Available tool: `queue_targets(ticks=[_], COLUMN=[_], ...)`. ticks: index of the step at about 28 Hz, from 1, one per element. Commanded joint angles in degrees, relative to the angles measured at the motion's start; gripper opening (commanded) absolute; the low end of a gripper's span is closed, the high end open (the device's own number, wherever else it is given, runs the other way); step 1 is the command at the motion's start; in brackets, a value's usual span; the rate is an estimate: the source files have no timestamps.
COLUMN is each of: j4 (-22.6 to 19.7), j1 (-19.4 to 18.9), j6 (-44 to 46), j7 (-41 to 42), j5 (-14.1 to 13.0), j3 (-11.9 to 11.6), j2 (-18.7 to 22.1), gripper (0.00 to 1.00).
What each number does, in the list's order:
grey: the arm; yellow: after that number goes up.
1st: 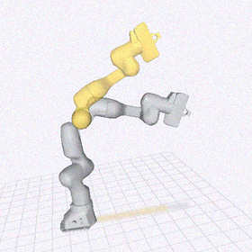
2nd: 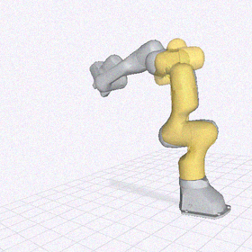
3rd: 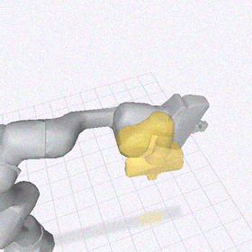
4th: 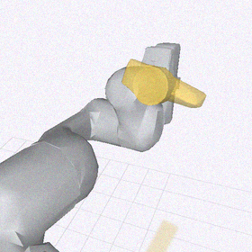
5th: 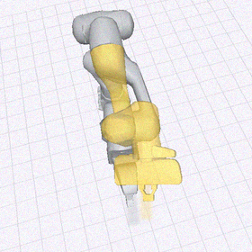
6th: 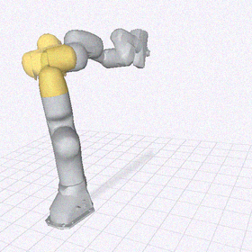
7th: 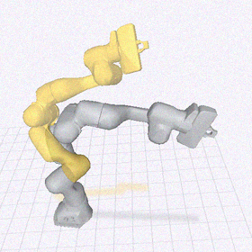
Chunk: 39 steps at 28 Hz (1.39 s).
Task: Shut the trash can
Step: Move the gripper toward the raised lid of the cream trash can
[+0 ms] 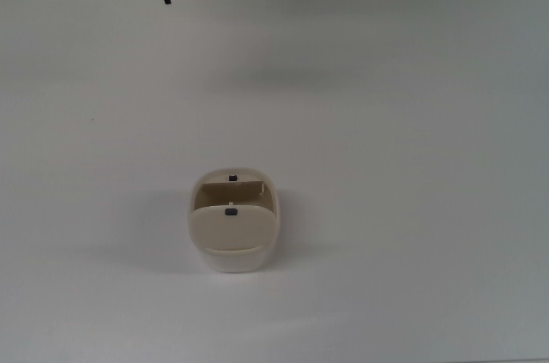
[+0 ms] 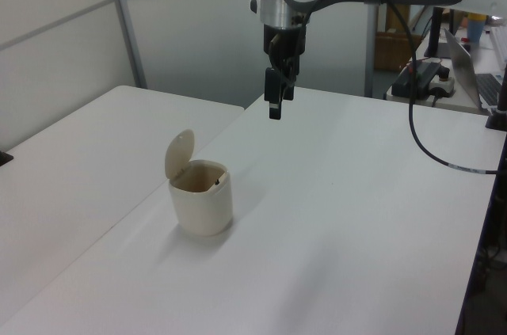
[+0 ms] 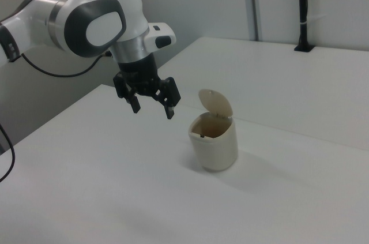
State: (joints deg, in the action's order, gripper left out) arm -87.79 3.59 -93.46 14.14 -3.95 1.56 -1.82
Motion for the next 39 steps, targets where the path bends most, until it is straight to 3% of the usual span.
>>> queue_targets(ticks=[1,11,21,27,33,39], j4=[0.96,0.96,0.96,1.04,1.13,1.13], j1=[-0.16,-0.34,-0.42,-0.60,-2.36,-2.62], j6=[-2.68,-6.29,-21.93,-32.91,-42.50,-50.58], j7=[-0.35,-0.08,-4.55,-8.42,-11.23,-16.68], j5=[-0.45,-1.32,-2.11,-1.15,0.78,5.08], j3=[0.46,0.64,0.82,1.69,2.05,2.05], j2=[-0.81,-2.22,-6.79,-10.74,-13.91,-16.10], gripper=[1.00,0.97,0.97,0.91,0.71,0.44])
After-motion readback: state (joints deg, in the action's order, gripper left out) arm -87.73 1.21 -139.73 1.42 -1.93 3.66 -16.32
